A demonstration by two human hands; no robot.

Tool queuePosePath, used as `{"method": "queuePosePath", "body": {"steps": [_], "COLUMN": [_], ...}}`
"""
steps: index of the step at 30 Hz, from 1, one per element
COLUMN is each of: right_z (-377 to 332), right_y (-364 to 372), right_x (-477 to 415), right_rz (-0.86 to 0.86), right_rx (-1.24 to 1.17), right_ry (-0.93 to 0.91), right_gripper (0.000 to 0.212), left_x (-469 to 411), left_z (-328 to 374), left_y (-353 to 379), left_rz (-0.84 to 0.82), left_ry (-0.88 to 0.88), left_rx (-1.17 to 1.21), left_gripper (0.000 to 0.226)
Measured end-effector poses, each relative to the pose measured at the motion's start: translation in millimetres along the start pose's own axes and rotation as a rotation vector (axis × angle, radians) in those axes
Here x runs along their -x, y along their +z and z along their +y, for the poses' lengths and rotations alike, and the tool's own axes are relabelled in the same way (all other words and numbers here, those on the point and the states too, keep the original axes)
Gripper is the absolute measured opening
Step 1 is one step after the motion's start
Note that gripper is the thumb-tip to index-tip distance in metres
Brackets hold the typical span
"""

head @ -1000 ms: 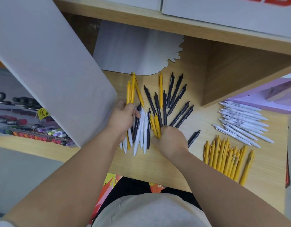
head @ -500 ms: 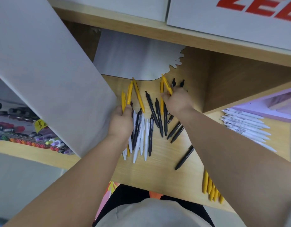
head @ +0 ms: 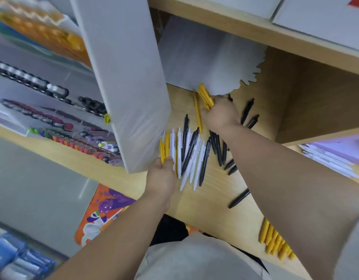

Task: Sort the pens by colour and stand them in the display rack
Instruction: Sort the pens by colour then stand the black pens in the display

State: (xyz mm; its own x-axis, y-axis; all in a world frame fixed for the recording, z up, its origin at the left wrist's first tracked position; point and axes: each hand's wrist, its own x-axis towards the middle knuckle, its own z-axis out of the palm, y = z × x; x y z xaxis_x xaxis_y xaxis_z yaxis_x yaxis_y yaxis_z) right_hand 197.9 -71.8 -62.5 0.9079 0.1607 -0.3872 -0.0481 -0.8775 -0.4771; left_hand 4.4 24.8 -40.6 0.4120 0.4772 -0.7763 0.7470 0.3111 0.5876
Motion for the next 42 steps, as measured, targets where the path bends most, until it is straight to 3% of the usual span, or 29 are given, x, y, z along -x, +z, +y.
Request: {"method": "queuePosePath", "body": {"steps": [7,9,13,19,23,26,33,38,42], "right_z": [-10,-10,-5,-9,-4,-3,7,-1,-15], "right_y": [13,11,1,18,44,49,43,43,46], "right_x": [7,13,29,79,94,94,91,85,73], "right_rz": [-0.076,-0.081,-0.034,-0.169,-0.269,-0.258,-0.181,-0.219,-0.210], "right_rx": [0.167,0.197,-0.030,-0.275,-0.451,-0.385,-0.231,-0.138,-0.072], "right_ry": [0.013,-0.019,-0.023,-0.044,-0.001,-0.006,-0.006,0.036,0.132], "right_gripper": [0.019,0.022,0.037,0.028,0.023,0.021,0.014,0.033,0.030], "left_x": [-10,-15,-20,-22,-23,-24,-23,-25,-25], "left_z": [-3,-6,-7,-2,-3,-7,-6,-1,-2], "left_y": [0,2,6,8,5,2,4,6,7], "left_rz": [0.126,0.146,0.180,0.246,0.223,0.205,0.220,0.232,0.250], "left_ry": [0.117,0.134,0.186,0.245,0.320,0.327,0.304,0.307,0.336], "left_rx": [-0.116,-0.168,-0.247,-0.328,-0.304,-0.271,-0.287,-0.415,-0.452], "left_gripper": [0.005,0.012,0.014,0.005,0.018,0.025,0.011,0.011,0.013]}}
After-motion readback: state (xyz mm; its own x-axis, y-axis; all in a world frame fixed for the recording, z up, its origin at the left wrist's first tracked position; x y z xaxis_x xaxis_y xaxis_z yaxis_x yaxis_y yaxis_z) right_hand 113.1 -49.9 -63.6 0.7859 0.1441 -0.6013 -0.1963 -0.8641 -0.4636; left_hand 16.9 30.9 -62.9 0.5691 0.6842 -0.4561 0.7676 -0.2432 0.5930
